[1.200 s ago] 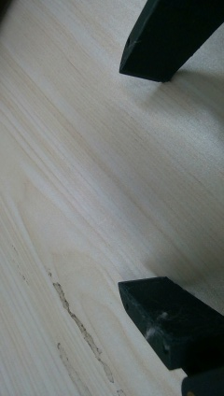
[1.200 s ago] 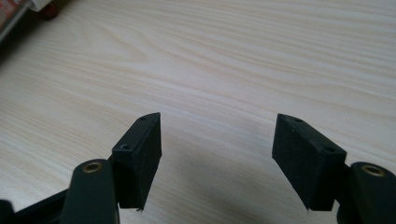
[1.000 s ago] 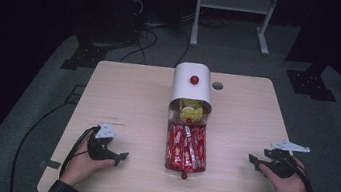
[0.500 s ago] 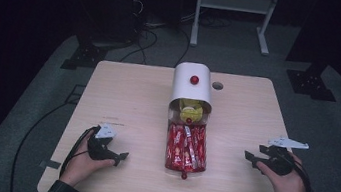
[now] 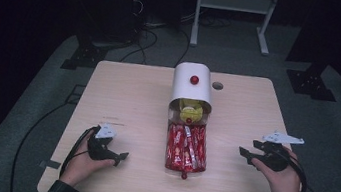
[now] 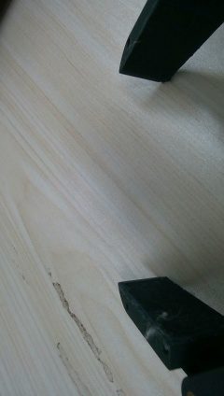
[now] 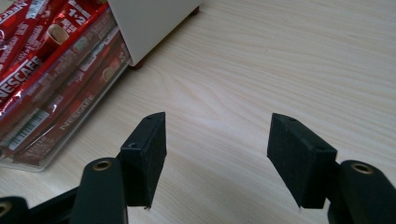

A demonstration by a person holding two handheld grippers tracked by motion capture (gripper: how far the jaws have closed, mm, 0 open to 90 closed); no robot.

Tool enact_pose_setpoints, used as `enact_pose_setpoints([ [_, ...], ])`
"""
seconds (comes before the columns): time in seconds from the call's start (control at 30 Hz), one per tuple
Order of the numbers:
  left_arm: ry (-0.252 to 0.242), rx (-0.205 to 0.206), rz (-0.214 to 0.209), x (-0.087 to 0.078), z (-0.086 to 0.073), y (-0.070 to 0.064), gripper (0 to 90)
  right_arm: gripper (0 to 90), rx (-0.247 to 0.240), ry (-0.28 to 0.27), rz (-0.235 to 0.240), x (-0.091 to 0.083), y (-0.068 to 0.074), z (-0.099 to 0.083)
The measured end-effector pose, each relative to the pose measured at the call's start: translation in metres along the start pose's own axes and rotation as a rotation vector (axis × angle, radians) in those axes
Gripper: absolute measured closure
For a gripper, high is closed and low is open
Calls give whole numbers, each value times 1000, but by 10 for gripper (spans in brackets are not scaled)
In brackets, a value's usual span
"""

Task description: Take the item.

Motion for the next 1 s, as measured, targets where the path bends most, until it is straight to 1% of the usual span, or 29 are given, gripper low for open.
enact_pose_setpoints([
  [0.1, 0, 0, 0, 0, 0, 0, 0, 375, -11, -2, 10, 0, 3, 3],
  [0.33, 0, 0, 0, 0, 0, 0, 0, 409, -19, -9, 27, 1, 9, 10],
  [0.53, 0, 0, 1, 0, 0, 0, 0, 429, -28, -10, 41, 2, 11, 11],
  [0.73, 0, -1, 1, 0, 0, 0, 0, 429, -27, -14, 60, 1, 14, 13],
  [1.0, -1, -1, 1, 0, 0, 0, 0, 438, -38, -27, 82, 3, 21, 22],
])
Point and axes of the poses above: each handheld gripper's, and its own axes: x roughly forward along the jaws, z roughly out of its top, y roughly to its left, the point moved 2 cm from there along x, roughly forward along the jaws, and after that the axes turned 1 degree about -x, right-handed, at the moved point
